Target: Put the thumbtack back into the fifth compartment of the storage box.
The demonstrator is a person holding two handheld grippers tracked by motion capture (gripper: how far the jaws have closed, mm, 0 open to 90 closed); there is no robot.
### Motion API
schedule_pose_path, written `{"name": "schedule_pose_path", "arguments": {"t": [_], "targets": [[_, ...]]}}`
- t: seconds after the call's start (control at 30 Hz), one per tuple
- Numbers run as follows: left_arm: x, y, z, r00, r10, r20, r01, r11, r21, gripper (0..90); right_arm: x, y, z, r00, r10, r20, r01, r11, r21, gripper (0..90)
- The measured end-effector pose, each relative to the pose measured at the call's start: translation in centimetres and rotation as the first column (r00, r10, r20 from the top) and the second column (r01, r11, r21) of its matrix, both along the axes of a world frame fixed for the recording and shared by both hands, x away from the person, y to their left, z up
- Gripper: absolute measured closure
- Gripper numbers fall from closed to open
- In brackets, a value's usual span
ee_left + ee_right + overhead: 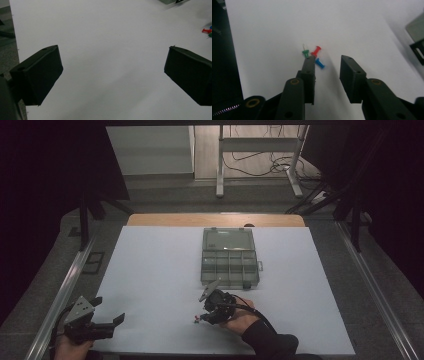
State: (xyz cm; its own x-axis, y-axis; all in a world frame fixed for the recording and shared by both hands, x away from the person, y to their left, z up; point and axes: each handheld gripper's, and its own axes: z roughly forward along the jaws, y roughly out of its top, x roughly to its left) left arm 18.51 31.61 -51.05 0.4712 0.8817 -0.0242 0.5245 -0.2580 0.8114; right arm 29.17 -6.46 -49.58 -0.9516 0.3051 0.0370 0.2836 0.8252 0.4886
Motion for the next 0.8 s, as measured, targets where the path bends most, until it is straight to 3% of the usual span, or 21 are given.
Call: {"name": "schedule_pose_path", "arguments": {"t": [0.33,0.8], "targets": [[0.0,-0.1,0.0,1.0,-0.003,0.001,0.003,1.0,0.007,2.2,0.0,1.5,-0.8,0.9984,0.057,-0.006,-0.057,0.998,-0.012,75.0],[0.0,-0.2,0.0,1.0,-0.006,0.002,0.006,0.9999,0.015,2.2,-0.1,2.0,-1.8,0.9942,0.108,0.0,-0.108,0.994,-0.036,82.4]]}}
